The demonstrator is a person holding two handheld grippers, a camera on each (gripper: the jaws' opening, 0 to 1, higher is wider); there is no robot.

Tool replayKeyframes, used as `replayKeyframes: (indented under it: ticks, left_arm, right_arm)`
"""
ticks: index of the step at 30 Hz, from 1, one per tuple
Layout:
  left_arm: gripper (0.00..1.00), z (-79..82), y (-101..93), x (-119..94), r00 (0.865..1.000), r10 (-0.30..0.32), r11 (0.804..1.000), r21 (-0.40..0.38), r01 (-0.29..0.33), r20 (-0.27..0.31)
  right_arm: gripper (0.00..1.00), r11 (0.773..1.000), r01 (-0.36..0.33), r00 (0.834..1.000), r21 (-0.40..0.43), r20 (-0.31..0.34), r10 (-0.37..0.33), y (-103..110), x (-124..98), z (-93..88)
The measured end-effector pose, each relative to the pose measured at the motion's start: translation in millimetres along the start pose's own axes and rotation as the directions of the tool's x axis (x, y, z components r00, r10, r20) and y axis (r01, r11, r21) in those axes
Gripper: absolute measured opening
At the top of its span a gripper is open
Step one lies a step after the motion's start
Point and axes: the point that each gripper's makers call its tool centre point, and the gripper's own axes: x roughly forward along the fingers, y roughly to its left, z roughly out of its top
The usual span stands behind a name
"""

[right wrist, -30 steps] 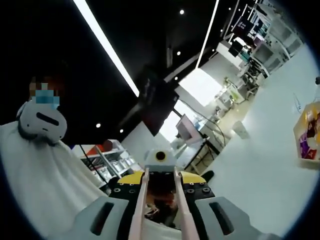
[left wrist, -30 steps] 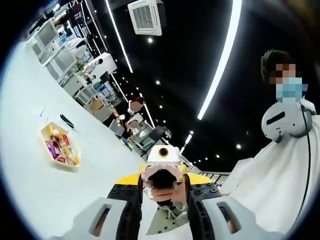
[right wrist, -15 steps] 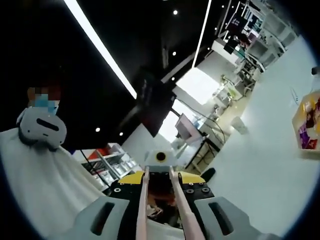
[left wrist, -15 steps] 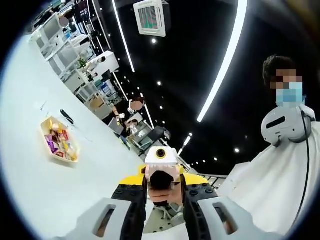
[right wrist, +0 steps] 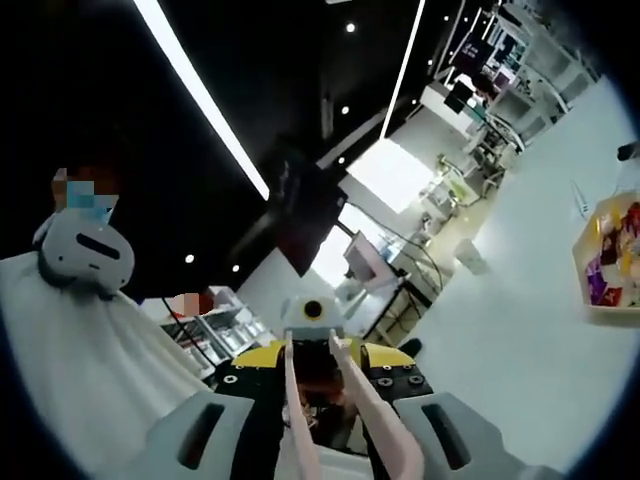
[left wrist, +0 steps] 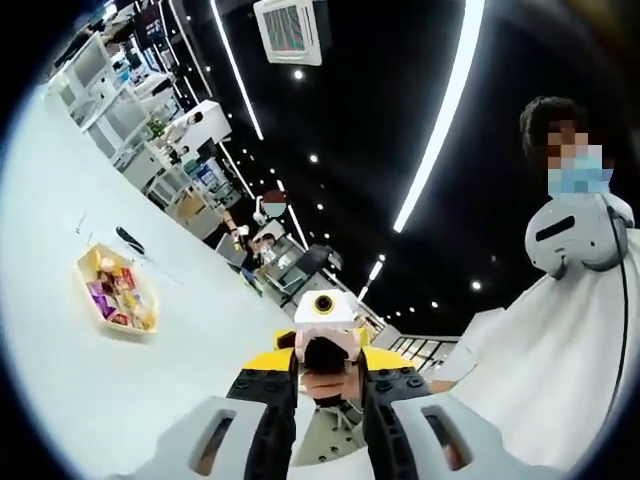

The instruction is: Place the target food into the container with the food tongs after gripping and lifting it, then release it inside without dropping or visibly crushing the food.

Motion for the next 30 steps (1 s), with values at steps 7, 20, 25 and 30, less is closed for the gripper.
replayKeyframes:
  ticks: [7,20,25,30]
  left_arm:
    - [0.23,-0.6,4.5,1,1.000,0.001,1.000,0.007,0.000,-0.016]
    - [0.23,-0.2,4.4,-3,1.000,-0.009,1.000,-0.014,0.009,-0.008]
    - [0.27,0.2,6.7,-4,1.000,-0.003,0.999,-0.038,0.002,-0.009]
    - [0.29,-2.2,9.0,-5,1.000,0.018,1.000,0.003,-0.018,-0.011]
  right_arm:
    - [0.31,1.000,0.023,1.000,-0.005,-0.006,-0.023,-5,-9,2.8]
    - [0.26,1.000,0.021,0.999,0.022,0.047,-0.022,-3,-18,7.7]
    - [0.21,0.998,-0.002,0.999,0.055,0.047,0.000,2,-15,5.6]
    - [0.21,1.000,0.008,0.999,0.030,0.031,-0.009,2,-11,2.5]
